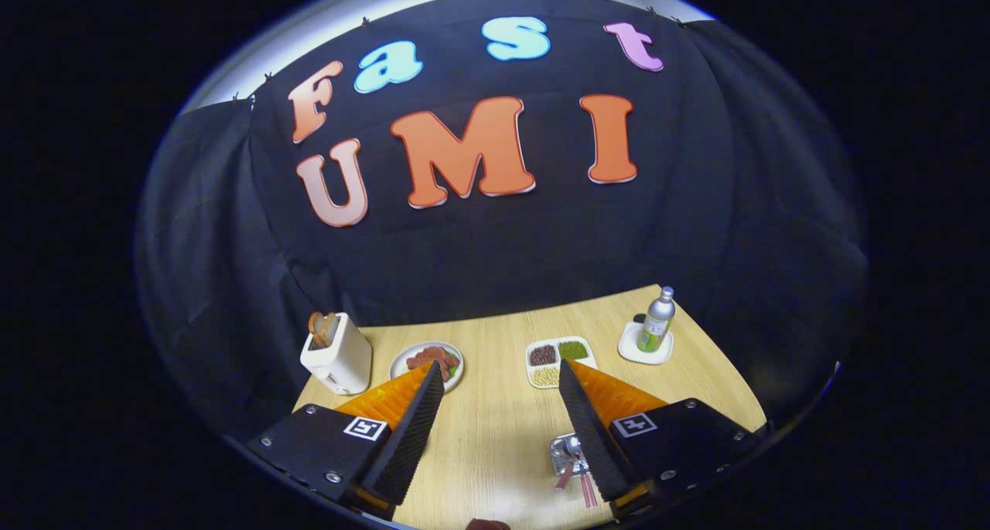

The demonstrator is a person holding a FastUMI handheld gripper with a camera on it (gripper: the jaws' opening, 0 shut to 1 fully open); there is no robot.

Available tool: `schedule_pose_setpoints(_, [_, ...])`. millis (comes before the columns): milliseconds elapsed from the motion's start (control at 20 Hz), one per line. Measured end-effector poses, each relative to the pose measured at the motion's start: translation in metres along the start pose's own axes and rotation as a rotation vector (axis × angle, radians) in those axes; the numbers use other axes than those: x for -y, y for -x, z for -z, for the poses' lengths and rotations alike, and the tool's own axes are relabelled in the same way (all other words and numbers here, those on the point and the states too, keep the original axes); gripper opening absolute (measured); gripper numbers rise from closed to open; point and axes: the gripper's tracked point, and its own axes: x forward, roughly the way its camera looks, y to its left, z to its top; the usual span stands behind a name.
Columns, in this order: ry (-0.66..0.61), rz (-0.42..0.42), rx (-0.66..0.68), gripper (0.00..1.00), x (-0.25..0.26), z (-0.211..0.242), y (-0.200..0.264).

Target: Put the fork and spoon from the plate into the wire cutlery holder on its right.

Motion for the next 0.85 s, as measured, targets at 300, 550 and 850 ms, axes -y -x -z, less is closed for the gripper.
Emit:
schedule_pose_setpoints(300, [-0.014, -0.110, 0.289, 0.91, -0.041, -0.042, 0.030])
schedule_pose_setpoints(550, [0.040, -0.151, 0.397, 0.91, -0.065, -0.052, 0.051])
schedule_pose_setpoints(850, [0.079, -0.162, 0.455, 0.91, -0.078, -0.050, 0.058])
